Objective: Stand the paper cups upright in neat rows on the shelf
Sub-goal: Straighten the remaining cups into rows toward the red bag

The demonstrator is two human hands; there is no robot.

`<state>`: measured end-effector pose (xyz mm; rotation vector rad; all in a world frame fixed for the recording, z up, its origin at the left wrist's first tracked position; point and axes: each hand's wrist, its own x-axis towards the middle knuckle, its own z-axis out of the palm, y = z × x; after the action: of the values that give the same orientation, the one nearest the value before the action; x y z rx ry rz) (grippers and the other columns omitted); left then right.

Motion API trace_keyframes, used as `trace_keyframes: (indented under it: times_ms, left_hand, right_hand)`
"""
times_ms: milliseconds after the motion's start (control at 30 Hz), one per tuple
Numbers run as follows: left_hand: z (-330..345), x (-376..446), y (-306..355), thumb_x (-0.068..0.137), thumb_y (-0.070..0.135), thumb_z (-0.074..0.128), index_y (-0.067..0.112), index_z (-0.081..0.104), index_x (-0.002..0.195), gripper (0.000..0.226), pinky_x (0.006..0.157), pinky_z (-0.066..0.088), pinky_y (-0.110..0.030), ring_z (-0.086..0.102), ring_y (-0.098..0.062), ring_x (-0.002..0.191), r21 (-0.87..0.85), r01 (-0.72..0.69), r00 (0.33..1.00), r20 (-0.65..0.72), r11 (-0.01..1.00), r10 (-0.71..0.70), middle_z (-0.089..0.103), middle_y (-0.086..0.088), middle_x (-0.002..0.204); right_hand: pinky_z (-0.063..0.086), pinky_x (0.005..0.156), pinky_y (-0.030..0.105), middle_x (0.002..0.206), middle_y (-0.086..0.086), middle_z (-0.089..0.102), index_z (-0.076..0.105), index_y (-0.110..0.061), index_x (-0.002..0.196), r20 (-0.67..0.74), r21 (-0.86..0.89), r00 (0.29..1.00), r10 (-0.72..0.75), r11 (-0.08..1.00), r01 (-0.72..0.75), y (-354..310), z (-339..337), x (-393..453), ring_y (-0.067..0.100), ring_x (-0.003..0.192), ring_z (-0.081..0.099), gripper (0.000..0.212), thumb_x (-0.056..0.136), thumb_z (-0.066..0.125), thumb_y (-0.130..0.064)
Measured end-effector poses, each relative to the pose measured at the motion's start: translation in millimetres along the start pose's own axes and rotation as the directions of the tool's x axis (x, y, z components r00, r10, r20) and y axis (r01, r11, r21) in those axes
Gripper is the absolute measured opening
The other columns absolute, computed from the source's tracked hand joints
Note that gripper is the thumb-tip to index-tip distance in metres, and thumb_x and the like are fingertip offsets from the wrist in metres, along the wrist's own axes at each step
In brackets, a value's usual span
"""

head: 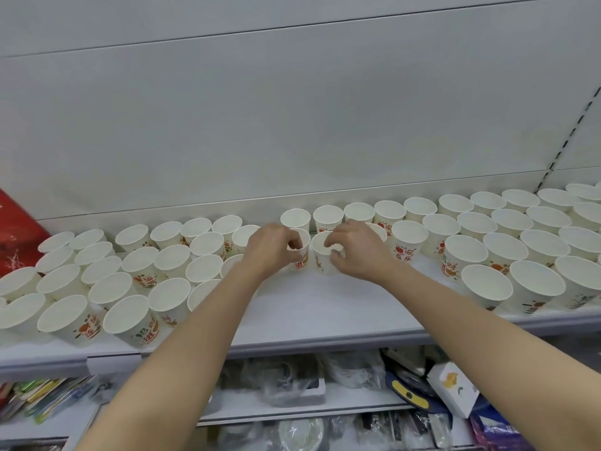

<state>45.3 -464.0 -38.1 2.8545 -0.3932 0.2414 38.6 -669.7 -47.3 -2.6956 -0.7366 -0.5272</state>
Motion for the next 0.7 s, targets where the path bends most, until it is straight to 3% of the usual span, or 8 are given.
trace_keyframes:
  times_ms: [100,200,333,467,567,700]
  left_hand:
    - [4.6,1.0,4.2,0.078,0.038,0.071,0.029,0.07,0.08,0.008,0.061,0.036,-0.027,0.057,-0.014,0.087,-0.001,0.017,0.999,-0.03,1.0,-0.017,0.068,0.01,0.081]
    - [5.4,2.3,5.7,0.079,0.034,0.071,0.03,0.071,0.081,0.005,0.062,0.038,-0.028,0.058,-0.016,0.09,-0.013,0.055,0.998,-0.031,0.998,-0.055,0.07,0.009,0.084]
    - [4.2,3.7,5.4,0.079,0.033,0.074,0.029,0.074,0.089,0.011,0.068,0.043,-0.03,0.056,-0.016,0.096,0.007,0.052,0.998,-0.037,0.999,-0.052,0.07,0.007,0.091]
    - [3.7,3.4,6.5,0.077,0.033,0.077,0.028,0.072,0.095,0.019,0.072,0.045,-0.031,0.054,-0.017,0.098,0.031,0.03,0.997,-0.07,0.999,-0.028,0.069,0.009,0.095]
    - [5.1,2.0,9.8,0.076,0.034,0.076,0.03,0.072,0.091,0.016,0.067,0.039,-0.028,0.054,-0.015,0.094,0.024,0.031,0.996,-0.082,0.999,-0.029,0.069,0.01,0.091]
    - [6.0,0.2,14.3,0.078,0.035,0.073,0.029,0.071,0.085,0.009,0.063,0.036,-0.027,0.055,-0.014,0.09,0.018,0.068,0.993,-0.094,0.997,-0.066,0.068,0.01,0.086]
  right_hand:
    - [0.034,0.074,0.035,0.075,-0.001,0.066,0.068,-0.019,0.072,-0.02,-0.068,0.999,0.042,0.997,-0.044,-7.7,11.0,4.5,0.025,0.083,0.053,0.023,0.073,0.072,-0.041]
    - [0.027,0.07,0.033,0.072,0.0,0.066,0.068,-0.019,0.069,-0.014,-0.064,0.996,0.087,0.994,-0.088,-2.3,11.3,9.8,0.025,0.083,0.051,0.017,0.075,0.073,-0.034]
    - [0.026,0.074,0.032,0.079,-0.003,0.069,0.074,-0.021,0.078,0.043,-0.047,0.998,0.052,0.998,-0.05,12.2,3.2,11.4,0.022,0.088,0.049,0.01,0.077,0.073,-0.03]
    - [0.029,0.077,0.033,0.085,-0.004,0.068,0.072,-0.021,0.088,0.022,-0.036,0.999,0.026,0.999,-0.025,15.4,2.4,16.4,0.022,0.09,0.049,0.026,0.074,0.074,-0.043]
    - [0.03,0.074,0.032,0.079,-0.004,0.066,0.07,-0.021,0.08,0.009,-0.048,0.999,0.04,0.998,-0.04,8.5,5.3,21.0,0.021,0.087,0.05,0.029,0.074,0.071,-0.049]
    - [0.03,0.072,0.033,0.072,-0.001,0.067,0.069,-0.02,0.071,0.032,-0.041,0.998,0.048,0.998,-0.047,8.5,4.0,22.5,0.023,0.084,0.051,0.016,0.079,0.069,-0.034]
